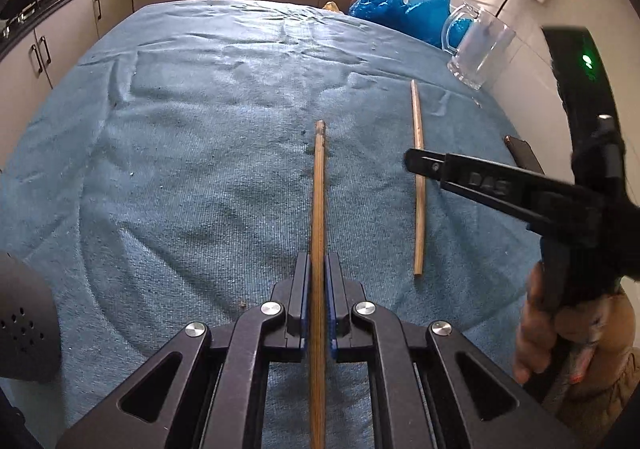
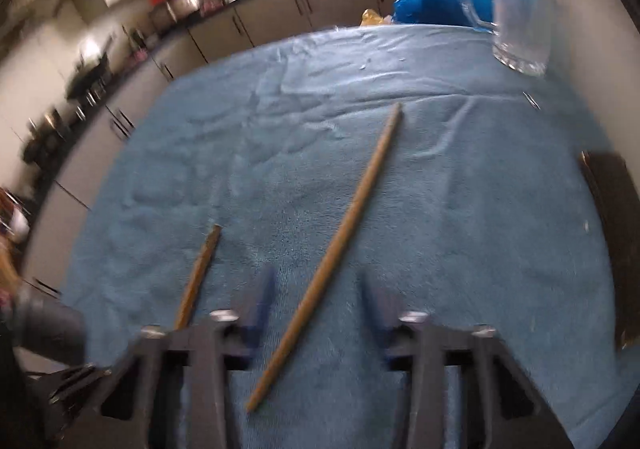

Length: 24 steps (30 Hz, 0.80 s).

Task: Organize utensils

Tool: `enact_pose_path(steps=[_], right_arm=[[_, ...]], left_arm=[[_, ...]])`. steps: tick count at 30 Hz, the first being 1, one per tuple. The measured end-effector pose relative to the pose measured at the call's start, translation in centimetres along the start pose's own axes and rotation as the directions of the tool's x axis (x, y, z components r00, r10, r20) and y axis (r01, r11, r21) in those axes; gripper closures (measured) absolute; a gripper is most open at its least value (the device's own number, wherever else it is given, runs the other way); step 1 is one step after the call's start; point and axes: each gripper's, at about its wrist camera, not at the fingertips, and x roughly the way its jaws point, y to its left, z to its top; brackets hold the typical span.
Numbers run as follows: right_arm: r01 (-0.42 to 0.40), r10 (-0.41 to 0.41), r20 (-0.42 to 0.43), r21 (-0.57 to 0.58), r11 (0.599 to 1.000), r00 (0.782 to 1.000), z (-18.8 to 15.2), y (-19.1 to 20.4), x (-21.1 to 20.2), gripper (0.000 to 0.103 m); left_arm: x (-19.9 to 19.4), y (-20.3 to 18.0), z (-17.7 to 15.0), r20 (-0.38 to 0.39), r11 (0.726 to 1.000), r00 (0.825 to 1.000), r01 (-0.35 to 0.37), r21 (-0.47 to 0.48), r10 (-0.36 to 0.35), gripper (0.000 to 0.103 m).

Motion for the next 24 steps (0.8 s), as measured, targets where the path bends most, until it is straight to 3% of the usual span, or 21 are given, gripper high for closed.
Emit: enact_pose_path(steps=[1,6,14,17,19,24], right_arm=[[0.02,-0.02,-0.009,-0.01,1.0,1.0,0.1,0.2,0.1,0.09],[0.011,-0.011,-0.069,-0.004,1.0,0.998,-1.5,-0.7,-1.3,0.093],[-0.06,0.046,-0.223,-0.056,0.997,0.974,-10.7,-3.4,-7.3,0.094],[-0.065,0.046,-0.252,-0.066,0.996,0.967,-11.8,-4.1,-8.5,0.088],[-0.054,0.036,-0.253,-0.065,0.996,0.967,-11.3,-4.3,-8.7,0.068],[-0.018,-0.012,-0.266,-0.111,0.994,0.964,-8.5,-3.5,-6.9,0.065]], left_arm=[[-0.1,0.1,0.0,-0.002,1.0,1.0,0.002,-0.004,-0.002,0.096],[-0.6,0.7,-0.8,-0.033,0.997,0.999,0.04,-0.062,-0.042,0.096],[-4.1,0.9,-6.7,-0.108,0.988,0.986,0.116,-0.106,-0.127,0.096],[-4.2,0.5,-6.8,-0.145,0.988,0.979,0.13,-0.085,-0.142,0.093],[-4.0,0.2,-6.4,-0.155,0.992,0.981,0.109,-0.065,-0.118,0.093],[-2.8,-1.3,-4.6,-0.196,0.998,0.979,0.056,0.007,-0.053,0.092]])
